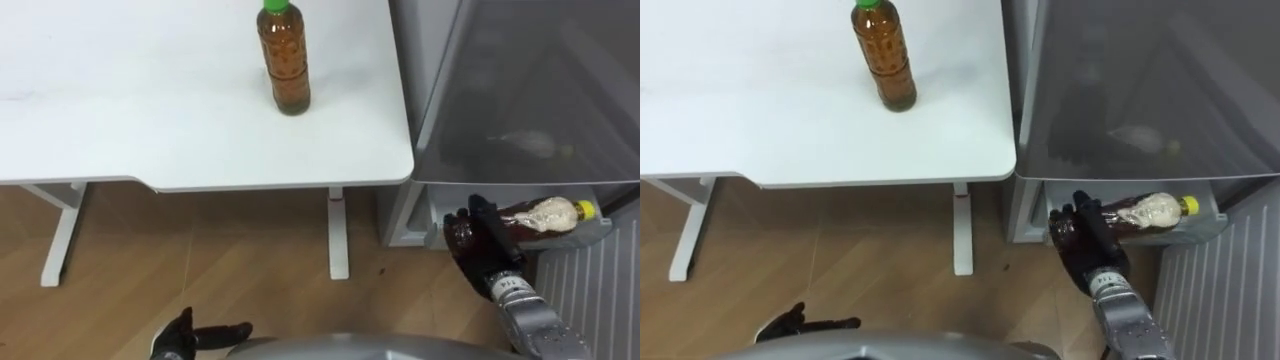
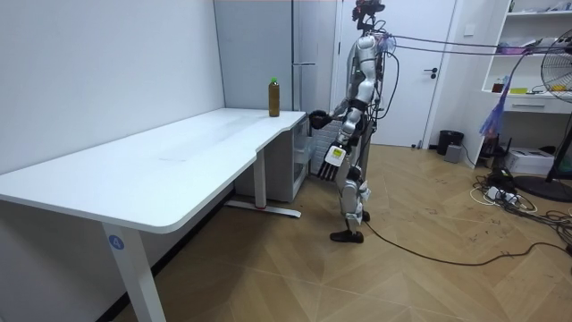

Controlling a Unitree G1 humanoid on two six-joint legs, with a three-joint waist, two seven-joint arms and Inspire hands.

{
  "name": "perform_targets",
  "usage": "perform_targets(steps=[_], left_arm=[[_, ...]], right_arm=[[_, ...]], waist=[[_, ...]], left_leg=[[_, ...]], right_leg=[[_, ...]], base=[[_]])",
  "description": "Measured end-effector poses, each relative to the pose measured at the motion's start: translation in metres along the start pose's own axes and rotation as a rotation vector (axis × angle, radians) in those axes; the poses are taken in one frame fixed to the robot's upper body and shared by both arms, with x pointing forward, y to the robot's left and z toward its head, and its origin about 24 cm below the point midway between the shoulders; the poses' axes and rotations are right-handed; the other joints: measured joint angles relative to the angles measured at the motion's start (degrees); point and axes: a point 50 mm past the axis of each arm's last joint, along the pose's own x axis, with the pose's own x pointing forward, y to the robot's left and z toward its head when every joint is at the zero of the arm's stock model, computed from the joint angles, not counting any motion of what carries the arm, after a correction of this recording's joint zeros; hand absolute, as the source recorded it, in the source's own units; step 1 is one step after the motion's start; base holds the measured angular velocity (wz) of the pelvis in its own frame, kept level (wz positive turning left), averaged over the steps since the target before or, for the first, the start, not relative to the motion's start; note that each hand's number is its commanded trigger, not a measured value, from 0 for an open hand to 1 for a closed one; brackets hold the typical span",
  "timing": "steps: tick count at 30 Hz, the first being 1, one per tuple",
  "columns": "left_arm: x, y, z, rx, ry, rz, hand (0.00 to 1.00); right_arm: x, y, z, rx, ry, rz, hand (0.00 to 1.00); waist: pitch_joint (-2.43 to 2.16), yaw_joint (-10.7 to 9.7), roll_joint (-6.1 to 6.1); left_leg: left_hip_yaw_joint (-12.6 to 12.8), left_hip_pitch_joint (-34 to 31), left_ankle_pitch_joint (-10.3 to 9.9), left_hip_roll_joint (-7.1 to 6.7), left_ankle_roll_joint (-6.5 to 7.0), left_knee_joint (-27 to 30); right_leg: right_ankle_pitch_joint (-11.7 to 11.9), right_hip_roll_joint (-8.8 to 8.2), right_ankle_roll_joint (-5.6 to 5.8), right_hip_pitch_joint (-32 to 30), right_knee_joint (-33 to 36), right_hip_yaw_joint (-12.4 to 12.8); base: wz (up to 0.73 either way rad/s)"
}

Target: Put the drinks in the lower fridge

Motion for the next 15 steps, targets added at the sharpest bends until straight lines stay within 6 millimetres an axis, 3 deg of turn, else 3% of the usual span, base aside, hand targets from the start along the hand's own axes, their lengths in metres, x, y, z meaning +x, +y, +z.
perform_targets(steps=[6,12,15], left_arm=[[-0.004,0.006,-0.014,0.038,0.043,0.039,0.0],[-0.01,0.011,-0.039,0.135,0.134,0.053,0.0],[-0.013,0.012,-0.047,0.206,0.176,0.049,0.0]], right_arm=[[0.002,0.021,0.003,0.073,-0.047,0.058,1.0],[0.001,0.018,0.004,0.105,-0.057,0.037,1.0],[0.001,0.015,0.006,0.12,-0.069,0.027,1.0]], waist=[[-0.08,0.01,0.12],[-0.14,-0.11,0.14],[-0.16,-0.62,0.16]], left_leg=[[-0.66,-0.23,0.01,-0.39,0.03,0.4],[-0.98,-0.87,-0.01,-0.49,0.07,1.31],[-1.44,-1.82,0.04,-0.6,0.13,1.79]], right_leg=[[-0.18,-0.26,0.17,0.57,-0.77,-0.49],[-0.2,-0.35,0.21,0.67,-0.9,-0.87],[-0.3,-0.55,0.26,0.6,-0.92,-2.25]], base=[[0.04],[0.06],[0.21]])
